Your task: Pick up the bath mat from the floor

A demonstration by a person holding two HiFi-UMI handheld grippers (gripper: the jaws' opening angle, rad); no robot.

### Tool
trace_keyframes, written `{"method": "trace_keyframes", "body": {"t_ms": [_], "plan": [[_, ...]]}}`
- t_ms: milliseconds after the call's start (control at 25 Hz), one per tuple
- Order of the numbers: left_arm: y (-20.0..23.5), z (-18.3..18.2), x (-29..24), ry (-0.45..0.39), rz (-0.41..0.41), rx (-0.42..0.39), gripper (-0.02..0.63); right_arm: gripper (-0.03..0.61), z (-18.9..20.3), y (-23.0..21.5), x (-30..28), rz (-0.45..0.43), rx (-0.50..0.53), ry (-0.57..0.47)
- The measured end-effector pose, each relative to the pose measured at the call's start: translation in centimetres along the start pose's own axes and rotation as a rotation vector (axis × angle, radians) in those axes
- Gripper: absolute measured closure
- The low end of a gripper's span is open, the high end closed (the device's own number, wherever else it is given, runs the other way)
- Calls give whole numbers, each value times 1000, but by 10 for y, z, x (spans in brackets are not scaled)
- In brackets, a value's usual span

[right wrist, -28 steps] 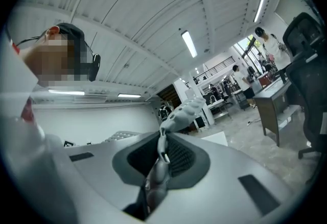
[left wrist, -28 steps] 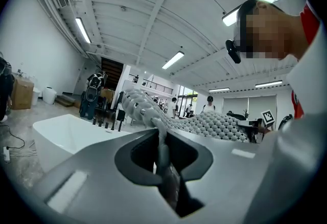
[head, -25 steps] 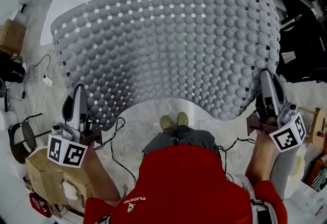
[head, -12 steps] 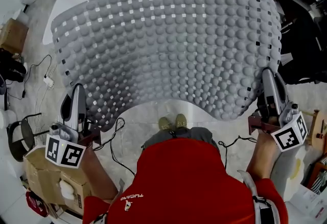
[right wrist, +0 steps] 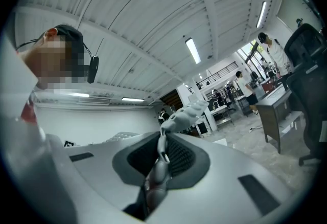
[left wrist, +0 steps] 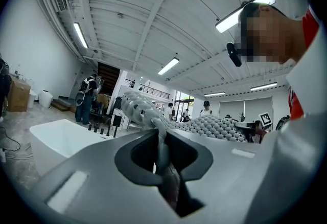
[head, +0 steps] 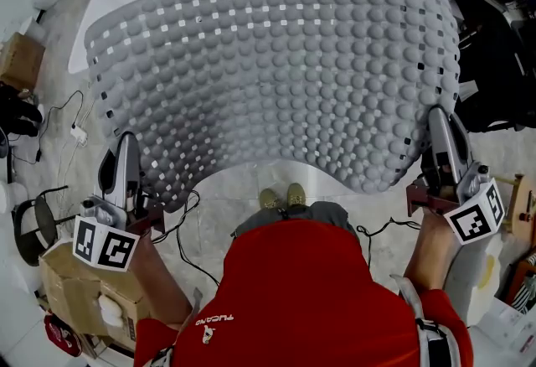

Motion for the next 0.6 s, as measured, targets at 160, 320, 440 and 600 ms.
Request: {"method": "trace_keyframes", "body": {"t_ms": [160, 320, 440, 600], "plan": [[1, 1, 0, 17, 4, 9, 575, 545, 1, 1, 4, 12, -3, 10], [-10, -4, -2, 5, 9, 4, 575, 545, -10, 0, 10, 7, 10, -2], [-19, -12, -3, 6, 22, -14, 574, 545, -14, -1, 19, 11, 2, -21], [-22, -17, -9, -11, 55, -35, 575, 545, -17, -1, 31, 29, 10, -67]]}}
Point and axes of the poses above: the fingertips, and each gripper's own axes: x backward along the fingers, y to its left, z out of its underside, the point moved 3 cm from there along x, backward along the fingers, and after that the axes turned 9 degrees about z, right-handed, at the moved point
